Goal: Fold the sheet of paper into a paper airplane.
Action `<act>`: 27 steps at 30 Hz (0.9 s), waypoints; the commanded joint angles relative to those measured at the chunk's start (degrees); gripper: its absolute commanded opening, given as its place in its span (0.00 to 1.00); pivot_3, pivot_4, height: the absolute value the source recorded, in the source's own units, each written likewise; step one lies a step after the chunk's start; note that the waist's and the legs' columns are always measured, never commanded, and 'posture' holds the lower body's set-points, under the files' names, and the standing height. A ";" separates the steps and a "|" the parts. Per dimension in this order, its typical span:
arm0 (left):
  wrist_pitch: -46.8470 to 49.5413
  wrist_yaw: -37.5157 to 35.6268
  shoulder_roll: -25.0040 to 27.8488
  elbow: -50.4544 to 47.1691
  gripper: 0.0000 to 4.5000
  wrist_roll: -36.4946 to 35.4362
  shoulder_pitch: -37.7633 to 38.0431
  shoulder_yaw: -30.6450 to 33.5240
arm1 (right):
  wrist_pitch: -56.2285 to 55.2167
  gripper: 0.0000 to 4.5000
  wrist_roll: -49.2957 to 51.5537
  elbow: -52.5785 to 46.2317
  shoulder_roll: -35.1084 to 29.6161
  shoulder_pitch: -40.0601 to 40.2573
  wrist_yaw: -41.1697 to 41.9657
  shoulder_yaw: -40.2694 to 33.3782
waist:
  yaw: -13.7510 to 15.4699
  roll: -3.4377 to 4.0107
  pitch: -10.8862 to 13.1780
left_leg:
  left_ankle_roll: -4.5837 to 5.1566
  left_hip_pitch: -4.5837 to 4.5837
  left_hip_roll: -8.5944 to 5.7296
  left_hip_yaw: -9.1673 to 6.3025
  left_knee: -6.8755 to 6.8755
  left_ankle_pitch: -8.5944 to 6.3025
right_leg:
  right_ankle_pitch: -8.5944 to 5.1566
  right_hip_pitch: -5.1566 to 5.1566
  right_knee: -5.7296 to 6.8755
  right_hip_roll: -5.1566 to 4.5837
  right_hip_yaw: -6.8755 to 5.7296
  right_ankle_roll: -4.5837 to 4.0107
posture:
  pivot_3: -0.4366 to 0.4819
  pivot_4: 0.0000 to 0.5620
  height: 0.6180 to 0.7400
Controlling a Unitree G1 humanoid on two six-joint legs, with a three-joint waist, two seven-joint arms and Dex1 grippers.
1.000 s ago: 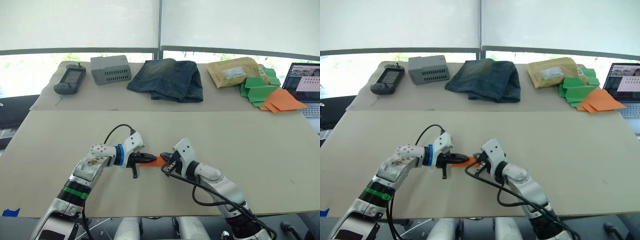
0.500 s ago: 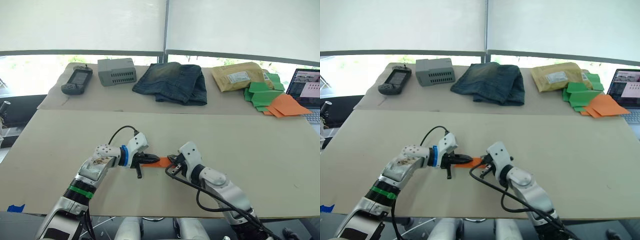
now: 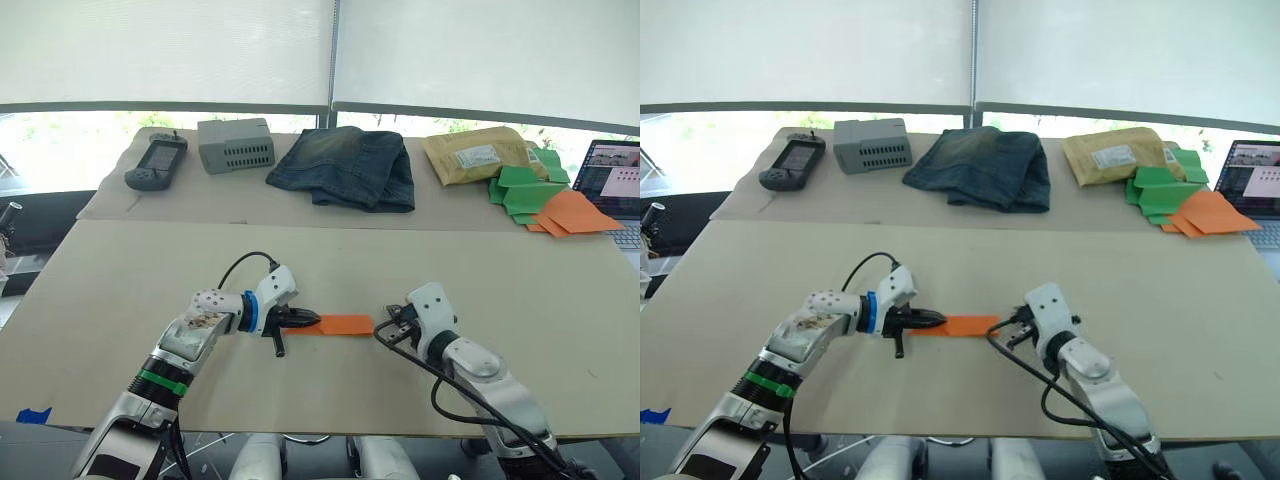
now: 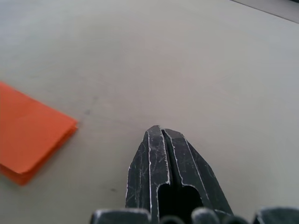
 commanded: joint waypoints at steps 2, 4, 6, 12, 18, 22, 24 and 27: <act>3.47 1.44 1.23 3.80 0.00 3.06 2.12 -1.44 | -6.79 0.01 -0.18 -3.17 -0.66 -3.48 3.27 0.67 | -0.26 0.20 0.12 | 0.00 -0.05 -0.01 0.02 0.00 0.00 | 0.00 -0.07 0.01 0.00 0.02 0.00 | 0.48 0.27 0.91; 3.44 1.45 0.97 3.69 0.00 3.07 2.01 -1.36 | -6.26 0.01 -0.46 -3.29 -1.06 -4.61 6.11 4.09 | -0.35 0.26 0.13 | 0.00 -0.04 -0.03 0.02 0.00 0.00 | 0.00 -0.07 0.02 0.03 0.00 0.00 | 0.48 0.27 0.91; 3.28 1.57 0.67 3.60 0.00 3.02 1.90 -1.26 | -5.66 0.01 -0.71 -2.60 -0.87 -5.23 7.41 6.20 | -0.28 0.24 0.13 | 0.00 -0.03 -0.03 0.00 0.00 0.00 | 0.00 -0.06 0.02 0.07 -0.03 0.00 | 0.48 0.27 0.91; 3.54 2.51 -0.63 1.65 0.00 1.88 2.10 0.13 | -1.48 0.01 -1.13 1.71 0.71 -6.41 8.99 10.94 | 0.00 0.22 0.14 | 0.01 -0.18 -0.06 -0.01 -0.01 0.01 | 0.00 -0.13 -0.01 -0.02 0.00 0.01 | 0.48 0.27 0.91; 4.94 4.88 -4.39 -0.20 0.00 -0.22 1.46 3.00 | 1.98 0.01 -2.68 4.17 0.95 -5.59 8.71 12.65 | 0.45 0.21 0.14 | 0.01 -0.14 -0.05 -0.03 -0.01 0.00 | 0.00 -0.11 -0.02 -0.02 -0.02 0.01 | 0.48 0.27 0.91; 6.68 6.34 -6.43 -2.07 0.00 -0.77 2.22 2.78 | 2.93 0.01 -3.02 4.63 1.07 -5.10 8.65 13.06 | 0.56 0.16 0.13 | 0.00 -0.15 -0.05 -0.02 -0.01 0.00 | 0.00 -0.12 -0.02 -0.01 -0.02 0.01 | 0.48 0.27 0.91; 6.91 6.87 -6.95 -2.62 0.00 -0.42 2.80 1.90 | 3.06 0.01 -3.13 4.59 1.10 -4.98 8.61 13.15 | 0.57 0.15 0.13 | 0.00 -0.15 -0.05 -0.02 -0.01 0.00 | 0.00 -0.12 -0.02 0.00 -0.02 0.01 | 0.48 0.27 0.91; 6.70 7.59 -6.76 -2.35 0.00 0.84 3.30 0.73 | 3.16 0.01 -3.23 4.66 1.16 -4.99 8.51 13.24 | 0.57 0.15 0.13 | 0.00 -0.15 -0.06 -0.02 -0.01 0.00 | 0.00 -0.12 -0.02 0.01 -0.02 0.01 | 0.48 0.27 0.91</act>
